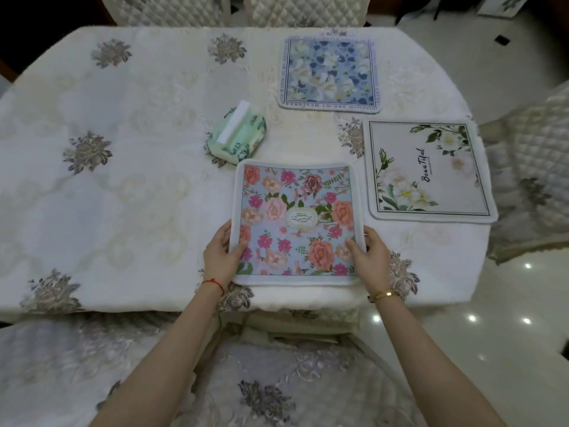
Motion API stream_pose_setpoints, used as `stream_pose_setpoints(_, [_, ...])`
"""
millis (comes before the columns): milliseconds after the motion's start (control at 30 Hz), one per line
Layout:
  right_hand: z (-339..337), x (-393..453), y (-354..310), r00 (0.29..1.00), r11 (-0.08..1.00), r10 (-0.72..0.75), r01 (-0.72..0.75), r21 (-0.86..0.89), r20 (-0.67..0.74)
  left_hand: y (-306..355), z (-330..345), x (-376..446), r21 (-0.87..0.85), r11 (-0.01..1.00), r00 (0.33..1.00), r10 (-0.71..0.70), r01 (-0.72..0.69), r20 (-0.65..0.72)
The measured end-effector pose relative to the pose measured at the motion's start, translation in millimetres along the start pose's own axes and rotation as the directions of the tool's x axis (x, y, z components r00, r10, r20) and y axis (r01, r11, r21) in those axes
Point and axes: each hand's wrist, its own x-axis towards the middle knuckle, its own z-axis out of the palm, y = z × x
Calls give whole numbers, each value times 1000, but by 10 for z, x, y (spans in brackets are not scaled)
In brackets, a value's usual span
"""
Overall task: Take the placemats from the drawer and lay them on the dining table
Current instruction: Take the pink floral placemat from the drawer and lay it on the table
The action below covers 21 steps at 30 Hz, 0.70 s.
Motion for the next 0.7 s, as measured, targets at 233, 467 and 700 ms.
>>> stream_pose_setpoints(233, [14, 29, 28, 999, 999, -38, 38, -36, 1, 34, 19, -30, 84, 994, 998, 70, -70, 10])
stream_pose_setpoints(467, [-14, 116, 125, 976, 935, -210, 182, -305, -59, 82, -14, -38, 429, 894, 986, 162, -127, -46])
stream_pose_setpoints(700, [227, 548, -232, 886, 731, -449, 441, -521, 119, 293, 161, 493, 598, 674, 884, 447, -434, 138])
